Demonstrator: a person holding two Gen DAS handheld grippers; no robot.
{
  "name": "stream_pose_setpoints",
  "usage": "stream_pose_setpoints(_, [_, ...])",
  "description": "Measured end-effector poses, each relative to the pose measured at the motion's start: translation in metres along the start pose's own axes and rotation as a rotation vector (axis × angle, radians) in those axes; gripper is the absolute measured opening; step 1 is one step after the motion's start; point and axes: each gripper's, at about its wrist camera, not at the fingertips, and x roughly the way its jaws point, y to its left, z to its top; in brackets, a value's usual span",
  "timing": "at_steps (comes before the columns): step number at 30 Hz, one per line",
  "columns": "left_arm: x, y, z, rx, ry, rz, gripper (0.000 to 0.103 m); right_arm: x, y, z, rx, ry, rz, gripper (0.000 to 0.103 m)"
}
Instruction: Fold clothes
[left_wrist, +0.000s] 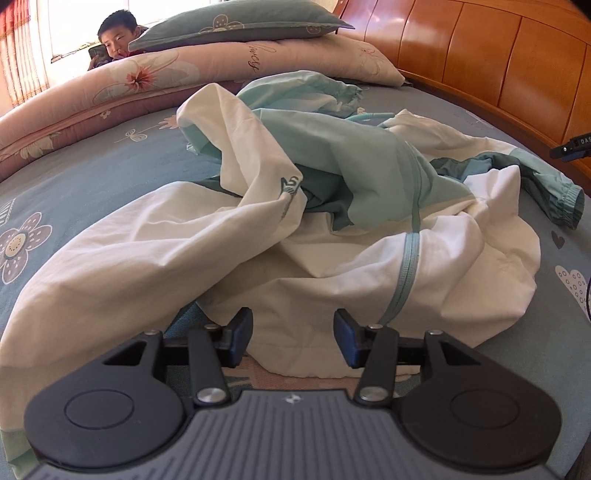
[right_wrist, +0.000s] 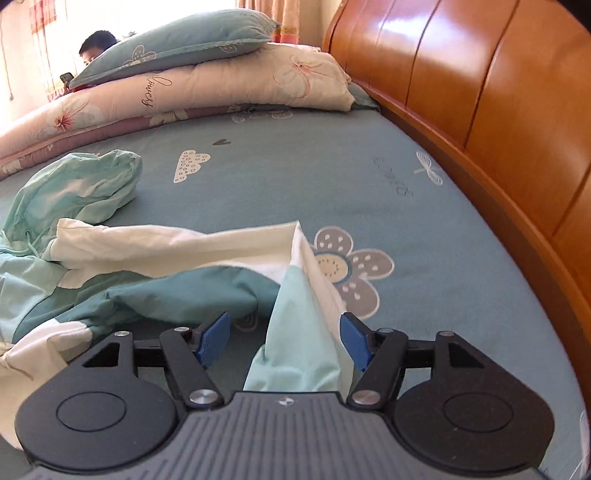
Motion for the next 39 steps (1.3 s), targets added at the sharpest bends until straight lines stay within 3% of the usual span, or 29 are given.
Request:
stream_pose_setpoints(5, [-0.018,-0.012,-0.003,0.024,-0.015,-0.020,0.052,-0.006,-0.006,-0.064,0.080,-0.004,0.001,0.071])
stream_pose_setpoints(8, [-0.025,-0.016,-0.005,0.038,-0.020,-0.019,0.056,-0.015,0.008,-0.093,0.046,-0.080,0.037,0.073])
stream_pose_setpoints(10, [-0.024,-0.018,-0.007,0.033,-0.012,-0.023,0.056,-0.011,0.017,-0.106,-0.006,-0.086,0.035,0.076])
stream_pose_setpoints(14, [-0.020,-0.020,-0.008,0.012,0.005,-0.018,0.056,0.011,0.035,-0.123,-0.145,-0.119,-0.081,0.076])
stream_pose_setpoints(15, [-0.019,-0.021,-0.008,0.012,0.009,-0.017,0.056,0.016,0.038,-0.123,-0.172,-0.128,-0.125,0.065])
stream_pose_setpoints(16, [-0.018,-0.021,-0.008,0.012,0.014,-0.017,0.056,0.020,0.039,-0.121,-0.180,-0.121,-0.147,0.051])
stream_pose_setpoints(17, [-0.018,-0.023,-0.009,0.016,0.018,-0.019,0.056,0.020,0.037,-0.117,-0.168,-0.119,-0.144,0.023])
stream_pose_setpoints(18, [-0.017,-0.024,-0.009,0.023,0.021,-0.022,0.056,0.017,0.032,-0.112,-0.139,-0.129,-0.123,0.018])
stream_pose_setpoints(29, [-0.003,-0.027,-0.011,0.037,0.055,-0.028,0.056,-0.021,-0.055,-0.027,0.265,-0.303,0.010,0.016])
stream_pose_setpoints(34, [-0.002,-0.027,-0.011,0.037,0.057,-0.022,0.056,-0.002,-0.077,0.006,0.323,-0.315,-0.190,0.020])
stream_pose_setpoints(36, [-0.003,-0.026,-0.011,0.036,0.058,-0.018,0.056,0.013,-0.081,0.013,0.322,-0.276,-0.324,0.032])
stream_pose_setpoints(39, [-0.005,-0.023,-0.011,0.034,0.063,-0.012,0.056,0.027,-0.084,0.011,0.354,-0.226,-0.418,0.036])
